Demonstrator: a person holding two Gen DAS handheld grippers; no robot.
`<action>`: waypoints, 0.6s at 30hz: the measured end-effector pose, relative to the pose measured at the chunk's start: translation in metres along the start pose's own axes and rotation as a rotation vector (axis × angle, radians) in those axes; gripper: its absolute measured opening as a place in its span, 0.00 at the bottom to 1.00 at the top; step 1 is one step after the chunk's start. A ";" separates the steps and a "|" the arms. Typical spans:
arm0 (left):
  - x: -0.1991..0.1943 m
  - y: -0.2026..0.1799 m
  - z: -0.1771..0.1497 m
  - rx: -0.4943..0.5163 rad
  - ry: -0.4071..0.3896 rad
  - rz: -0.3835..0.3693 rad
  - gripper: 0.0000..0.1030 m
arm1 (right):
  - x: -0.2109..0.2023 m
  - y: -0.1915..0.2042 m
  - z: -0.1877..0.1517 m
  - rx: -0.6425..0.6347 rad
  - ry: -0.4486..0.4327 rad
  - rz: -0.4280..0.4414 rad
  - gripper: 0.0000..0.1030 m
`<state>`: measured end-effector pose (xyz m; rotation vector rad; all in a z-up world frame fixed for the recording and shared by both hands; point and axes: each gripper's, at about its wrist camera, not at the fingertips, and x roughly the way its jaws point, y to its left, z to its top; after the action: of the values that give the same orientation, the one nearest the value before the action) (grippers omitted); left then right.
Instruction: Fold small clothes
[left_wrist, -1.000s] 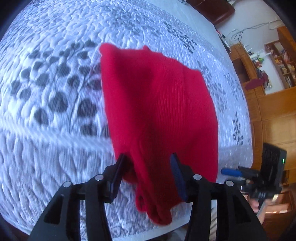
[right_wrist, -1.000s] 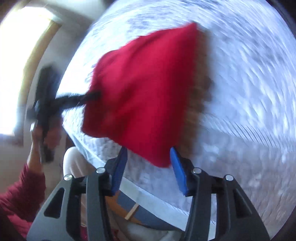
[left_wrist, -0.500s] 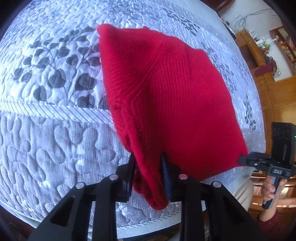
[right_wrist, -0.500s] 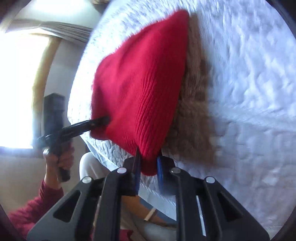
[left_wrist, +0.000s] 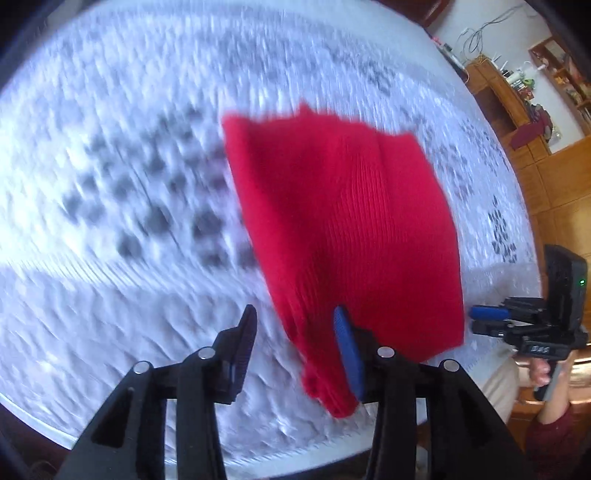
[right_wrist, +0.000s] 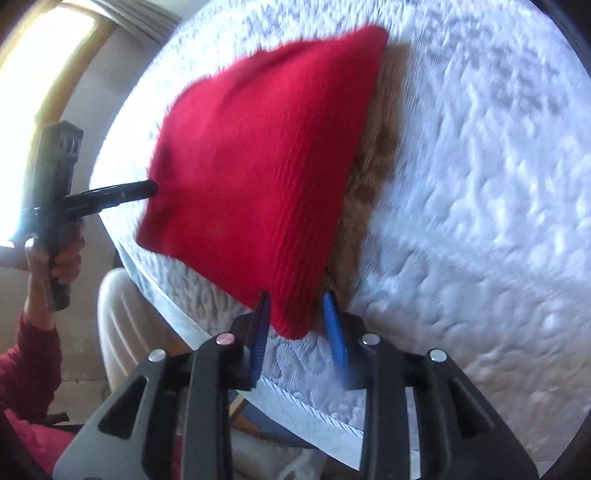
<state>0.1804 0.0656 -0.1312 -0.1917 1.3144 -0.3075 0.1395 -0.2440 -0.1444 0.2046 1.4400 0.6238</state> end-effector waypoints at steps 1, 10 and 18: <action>-0.006 0.000 0.009 0.017 -0.025 0.008 0.43 | -0.008 -0.003 0.009 0.003 -0.021 -0.001 0.30; 0.042 -0.033 0.147 0.227 -0.024 -0.037 0.43 | -0.004 -0.033 0.091 0.054 -0.075 -0.037 0.35; 0.098 -0.022 0.174 0.176 0.087 -0.085 0.41 | 0.018 -0.047 0.127 0.069 -0.054 -0.020 0.38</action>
<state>0.3679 0.0065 -0.1720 -0.0861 1.3593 -0.5063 0.2742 -0.2436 -0.1647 0.2594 1.4105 0.5492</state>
